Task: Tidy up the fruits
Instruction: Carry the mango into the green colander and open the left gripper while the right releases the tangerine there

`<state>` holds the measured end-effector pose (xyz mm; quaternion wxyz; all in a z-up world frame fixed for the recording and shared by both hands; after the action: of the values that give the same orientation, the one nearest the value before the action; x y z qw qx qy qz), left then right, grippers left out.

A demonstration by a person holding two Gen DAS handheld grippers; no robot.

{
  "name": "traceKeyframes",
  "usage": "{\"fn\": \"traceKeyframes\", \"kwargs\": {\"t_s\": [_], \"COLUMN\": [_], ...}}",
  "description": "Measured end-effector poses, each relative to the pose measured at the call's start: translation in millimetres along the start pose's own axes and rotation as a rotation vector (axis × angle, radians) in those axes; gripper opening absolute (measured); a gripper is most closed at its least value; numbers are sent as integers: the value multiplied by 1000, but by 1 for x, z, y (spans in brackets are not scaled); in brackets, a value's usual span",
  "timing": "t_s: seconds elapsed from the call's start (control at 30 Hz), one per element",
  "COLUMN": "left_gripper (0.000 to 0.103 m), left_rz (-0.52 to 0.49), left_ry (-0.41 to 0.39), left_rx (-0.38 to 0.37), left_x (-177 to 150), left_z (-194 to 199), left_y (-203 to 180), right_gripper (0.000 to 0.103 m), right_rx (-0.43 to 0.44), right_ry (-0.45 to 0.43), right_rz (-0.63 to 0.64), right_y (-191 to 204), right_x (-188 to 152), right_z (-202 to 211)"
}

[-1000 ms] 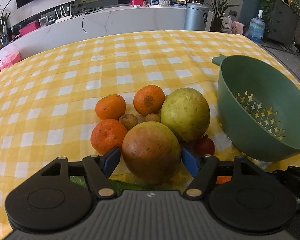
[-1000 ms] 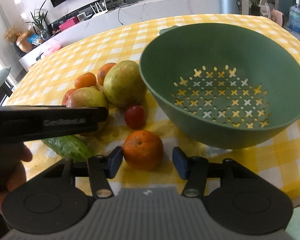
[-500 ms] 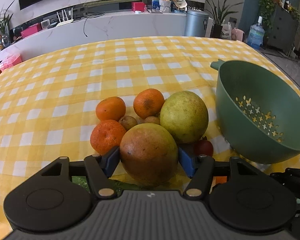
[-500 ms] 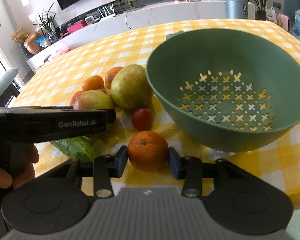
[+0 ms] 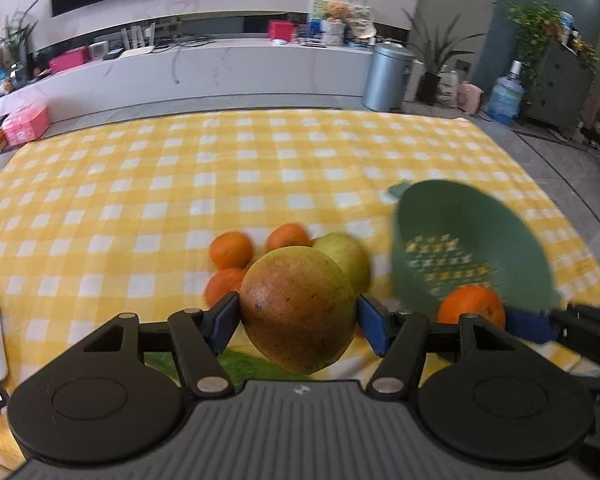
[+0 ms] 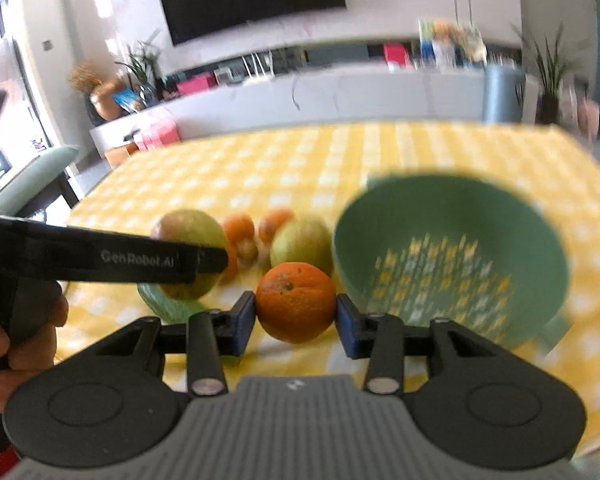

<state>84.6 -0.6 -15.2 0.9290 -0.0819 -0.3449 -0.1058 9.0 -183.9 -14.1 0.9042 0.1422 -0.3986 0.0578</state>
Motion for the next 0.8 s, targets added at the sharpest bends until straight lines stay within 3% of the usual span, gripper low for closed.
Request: {"fn": "traceKeyframes", "kwargs": {"t_s": [0.13, 0.37, 0.57, 0.8], "left_gripper": [73, 73, 73, 73], "left_rz": [-48, -98, -199, -269], "left_ry": [8, 123, 250, 355], "left_rx": [-71, -186, -199, -187], "left_x": [26, 51, 52, 45], "left_z": [4, -39, -89, -121], "left_y": [-34, -91, -126, -138], "right_gripper": [40, 40, 40, 40], "right_rx": [-62, -96, -54, -7], "right_ry": [10, 184, 315, 435], "right_rz": [88, 181, 212, 285], "right_y": [-17, -73, -116, -133], "right_x": [25, 42, 41, 31], "right_z": [13, -15, -43, -76]}}
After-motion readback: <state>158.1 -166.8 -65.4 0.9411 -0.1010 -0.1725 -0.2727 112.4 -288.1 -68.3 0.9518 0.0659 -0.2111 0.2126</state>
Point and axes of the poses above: each gripper's, at about its wrist camera, not at the fingertips, and z roughly against the way its jaws point, y to its left, x to its top, the point moved 4 cm from there along -z, roughly the way its jaws point, and after that the axes turned 1 degree about x, right-handed, at the moved point
